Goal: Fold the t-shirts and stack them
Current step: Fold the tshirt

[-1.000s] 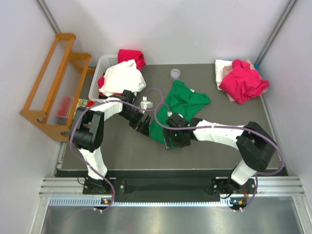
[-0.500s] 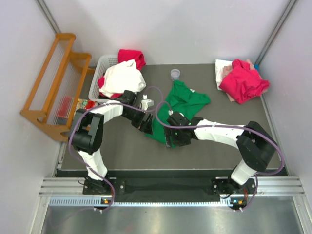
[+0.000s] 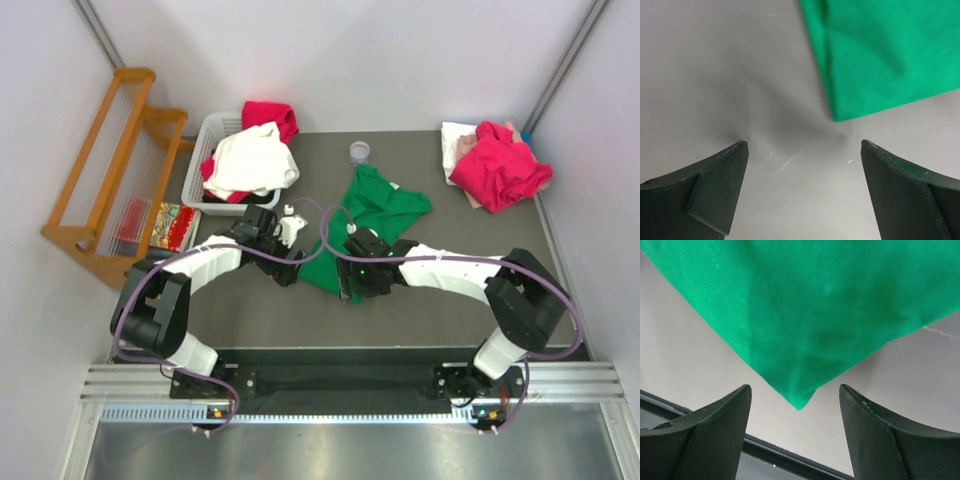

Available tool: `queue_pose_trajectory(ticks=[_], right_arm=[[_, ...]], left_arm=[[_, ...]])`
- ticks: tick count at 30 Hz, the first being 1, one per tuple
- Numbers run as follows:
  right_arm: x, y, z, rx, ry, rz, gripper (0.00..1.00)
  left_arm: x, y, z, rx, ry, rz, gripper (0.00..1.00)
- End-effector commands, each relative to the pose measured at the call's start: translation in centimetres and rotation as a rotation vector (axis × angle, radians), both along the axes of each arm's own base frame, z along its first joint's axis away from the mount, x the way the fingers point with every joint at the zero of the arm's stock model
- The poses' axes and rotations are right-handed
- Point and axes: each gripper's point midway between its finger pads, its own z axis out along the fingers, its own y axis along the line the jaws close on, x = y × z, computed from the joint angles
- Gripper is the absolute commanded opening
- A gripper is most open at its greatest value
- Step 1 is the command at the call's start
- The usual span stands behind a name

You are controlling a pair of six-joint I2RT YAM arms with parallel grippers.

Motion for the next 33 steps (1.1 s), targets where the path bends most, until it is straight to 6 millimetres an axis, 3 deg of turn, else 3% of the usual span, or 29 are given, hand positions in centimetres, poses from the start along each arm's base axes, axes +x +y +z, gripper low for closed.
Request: queue_pose_trajectory(ticks=[1, 2, 3, 5, 6, 7, 8, 9, 10, 11, 12, 13, 14, 15, 16, 17, 21, 25, 27, 33], right_arm=[[0.9, 0.5, 1.4, 0.048, -0.059, -0.003, 0.71], [1.1, 0.4, 1.7, 0.048, -0.069, -0.007, 0.71], [1.3, 0.0, 2.4, 0.031, -0.091, -0.005, 0.71], [1.6, -0.7, 3.4, 0.004, -0.121, -0.007, 0.71], [1.7, -1.0, 3.7, -0.005, -0.134, -0.008, 0.72], [1.9, -1.3, 4.5, -0.004, -0.156, -0.013, 0.73], [2.1, -1.6, 5.0, -0.018, -0.176, -0.016, 0.73], [2.2, -1.8, 5.4, -0.019, -0.187, -0.020, 0.73], [2.3, -2.0, 6.1, -0.013, -0.203, -0.022, 0.73], [2.6, -2.1, 6.7, -0.013, -0.225, -0.027, 0.74], [2.7, -2.3, 7.2, -0.021, -0.238, -0.029, 0.74], [2.6, -2.4, 7.9, -0.021, -0.264, -0.033, 0.78], [3.0, -2.7, 8.5, -0.033, -0.298, -0.047, 0.82], [3.1, -2.7, 9.0, -0.037, -0.319, -0.052, 0.86], [2.8, -2.5, 9.5, -0.033, -0.341, -0.040, 0.92], [2.8, -2.5, 9.6, -0.037, -0.355, -0.041, 0.96], [1.6, -1.5, 7.9, -0.005, -0.298, -0.018, 1.00], [0.7, -0.8, 4.6, -0.028, -0.217, 0.000, 1.00], [0.3, -0.3, 3.6, -0.023, -0.194, 0.010, 1.00], [0.2, 0.7, 1.9, -0.079, -0.182, 0.029, 0.99]], left_arm=[[2.7, 2.2, 3.9, 0.113, -0.157, 0.045, 0.99], [3.0, 2.8, 4.6, 0.146, -0.159, 0.061, 0.99], [4.1, 3.7, 9.7, 0.188, -0.260, 0.057, 0.99], [5.1, 3.8, 15.3, 0.185, -0.423, 0.020, 0.99], [4.9, 4.1, 19.5, 0.156, -0.556, 0.029, 0.99], [5.6, 4.6, 21.6, 0.169, -0.611, 0.046, 0.99], [6.6, 5.7, 21.8, 0.190, -0.617, 0.134, 0.99], [8.0, 8.0, 20.5, 0.218, -0.590, 0.281, 0.99], [8.2, 10.4, 17.3, 0.288, -0.545, 0.404, 1.00], [5.9, 9.9, 14.3, 0.342, -0.391, 0.246, 0.92], [4.0, 8.7, 11.6, 0.343, -0.223, 0.105, 0.99], [4.8, 8.0, 14.1, 0.306, -0.224, 0.120, 0.99], [4.7, 7.7, 14.8, 0.253, -0.221, 0.150, 0.99], [6.3, 7.7, 19.7, 0.187, -0.450, 0.201, 0.99], [5.4, 8.0, 18.3, 0.184, -0.489, 0.193, 0.99], [5.5, 7.6, 19.6, 0.143, -0.599, 0.174, 0.98], [2.8, 5.5, 15.1, 0.083, -0.379, 0.108, 0.99], [1.5, 4.2, 13.3, 0.025, -0.412, 0.102, 0.99], [0.8, 3.5, 10.8, 0.028, -0.342, 0.085, 0.96], [0.4, 1.5, 7.3, 0.047, -0.272, 0.050, 0.94]])
